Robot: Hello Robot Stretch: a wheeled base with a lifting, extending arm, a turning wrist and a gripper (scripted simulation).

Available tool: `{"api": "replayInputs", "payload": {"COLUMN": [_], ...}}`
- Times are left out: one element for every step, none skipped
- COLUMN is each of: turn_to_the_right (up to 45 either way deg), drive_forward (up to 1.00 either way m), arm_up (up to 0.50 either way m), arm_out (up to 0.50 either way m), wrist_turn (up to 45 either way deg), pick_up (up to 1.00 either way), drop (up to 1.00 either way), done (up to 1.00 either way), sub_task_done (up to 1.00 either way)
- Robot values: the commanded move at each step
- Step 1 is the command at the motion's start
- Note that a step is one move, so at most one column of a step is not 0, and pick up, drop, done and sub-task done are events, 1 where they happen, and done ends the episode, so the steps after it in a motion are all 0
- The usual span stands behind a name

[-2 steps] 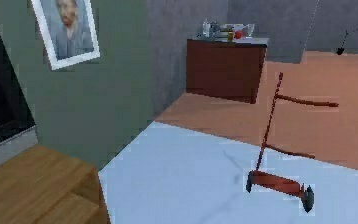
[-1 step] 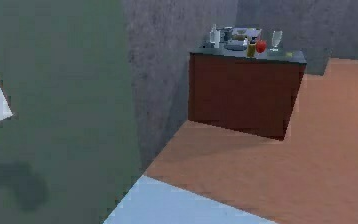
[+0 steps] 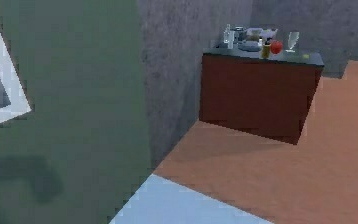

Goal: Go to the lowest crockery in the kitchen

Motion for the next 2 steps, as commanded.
{"api": "replayInputs", "payload": {"turn_to_the_right": [0.0, 33.0], "drive_forward": [0.25, 0.00], "arm_up": [0.00, 0.00], "arm_out": [0.00, 0.00], "wrist_turn": [0.0, 0.0], "pick_up": [0.00, 0.00], "drop": [0.00, 0.00], "done": [0.00, 0.00], "sub_task_done": [0.00, 0.00]}}
